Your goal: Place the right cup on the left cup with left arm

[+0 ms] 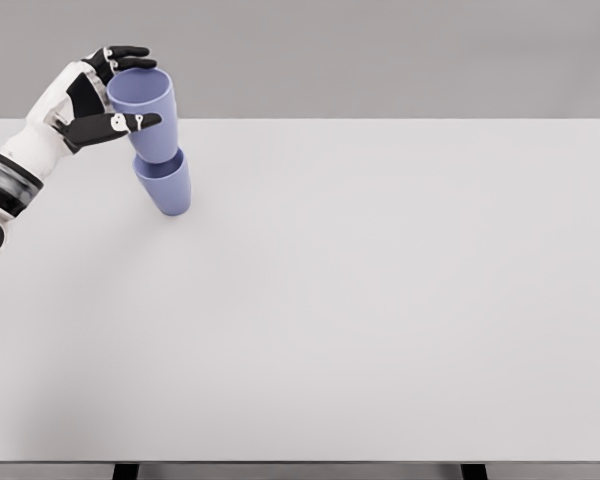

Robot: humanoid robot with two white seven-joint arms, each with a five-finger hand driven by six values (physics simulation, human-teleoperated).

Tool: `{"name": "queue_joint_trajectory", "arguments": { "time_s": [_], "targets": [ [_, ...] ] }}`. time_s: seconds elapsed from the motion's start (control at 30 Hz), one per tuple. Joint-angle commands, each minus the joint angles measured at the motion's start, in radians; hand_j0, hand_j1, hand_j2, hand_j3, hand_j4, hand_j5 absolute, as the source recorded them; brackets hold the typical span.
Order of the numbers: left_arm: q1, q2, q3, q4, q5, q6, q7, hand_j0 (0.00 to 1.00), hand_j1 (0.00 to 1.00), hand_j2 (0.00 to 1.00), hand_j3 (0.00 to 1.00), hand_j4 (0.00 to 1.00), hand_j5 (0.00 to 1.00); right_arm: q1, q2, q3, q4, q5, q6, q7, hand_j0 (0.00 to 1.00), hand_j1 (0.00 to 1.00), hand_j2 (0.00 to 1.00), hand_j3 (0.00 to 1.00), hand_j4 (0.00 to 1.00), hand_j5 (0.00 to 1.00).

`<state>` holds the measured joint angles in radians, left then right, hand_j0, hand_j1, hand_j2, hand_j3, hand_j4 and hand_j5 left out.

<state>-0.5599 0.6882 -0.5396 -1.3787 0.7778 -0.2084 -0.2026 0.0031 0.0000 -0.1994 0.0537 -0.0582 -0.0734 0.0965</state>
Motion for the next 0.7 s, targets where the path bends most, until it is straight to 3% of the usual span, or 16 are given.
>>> {"name": "queue_joint_trajectory", "arguments": {
  "time_s": [0.0, 0.67],
  "targets": [
    [-0.003, -0.003, 0.000, 0.020, 0.002, 0.000, -0.001, 0.70, 0.70, 0.70, 0.70, 0.70, 0.70, 0.000, 0.000, 0.000, 0.000, 0.000, 0.000, 0.000, 1.00, 1.00, 1.00, 1.00, 1.00, 1.00],
    [-0.015, -0.052, -0.005, 0.106, -0.009, 0.011, 0.000, 0.70, 0.70, 0.70, 0.70, 0.70, 0.70, 0.000, 0.000, 0.000, 0.000, 0.000, 0.000, 0.000, 1.00, 1.00, 1.00, 1.00, 1.00, 1.00]
  ]
}}
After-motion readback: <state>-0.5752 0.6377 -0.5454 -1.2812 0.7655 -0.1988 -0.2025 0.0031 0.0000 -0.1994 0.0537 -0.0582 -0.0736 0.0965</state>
